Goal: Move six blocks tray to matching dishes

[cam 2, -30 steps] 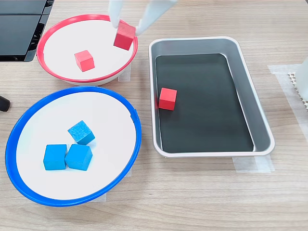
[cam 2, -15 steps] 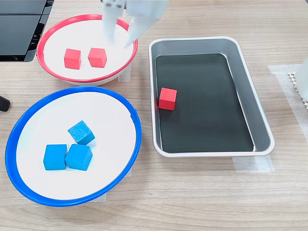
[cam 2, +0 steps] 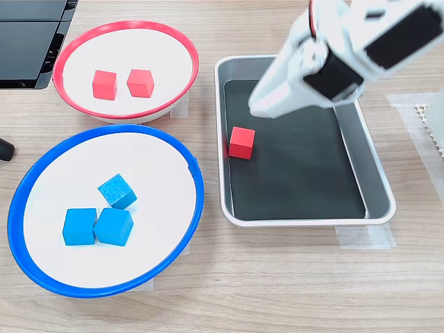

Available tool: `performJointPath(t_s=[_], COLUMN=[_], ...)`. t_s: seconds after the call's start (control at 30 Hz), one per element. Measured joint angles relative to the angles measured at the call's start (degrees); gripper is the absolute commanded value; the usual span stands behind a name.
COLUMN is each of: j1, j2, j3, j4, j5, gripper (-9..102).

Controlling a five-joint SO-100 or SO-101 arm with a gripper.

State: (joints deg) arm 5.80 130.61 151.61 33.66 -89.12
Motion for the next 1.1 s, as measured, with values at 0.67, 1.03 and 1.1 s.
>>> performJointPath(t_s=[0.67,1.03,1.1], j1=[-4.6,0.1,0.5], j2=[1.4,-7.1,-8.4], j3=[9.0,5.7,5.0], j4=[-12.9,-16.7,-17.5], j5=[-2.2,-6.8,-6.8], gripper=[18,18,18])
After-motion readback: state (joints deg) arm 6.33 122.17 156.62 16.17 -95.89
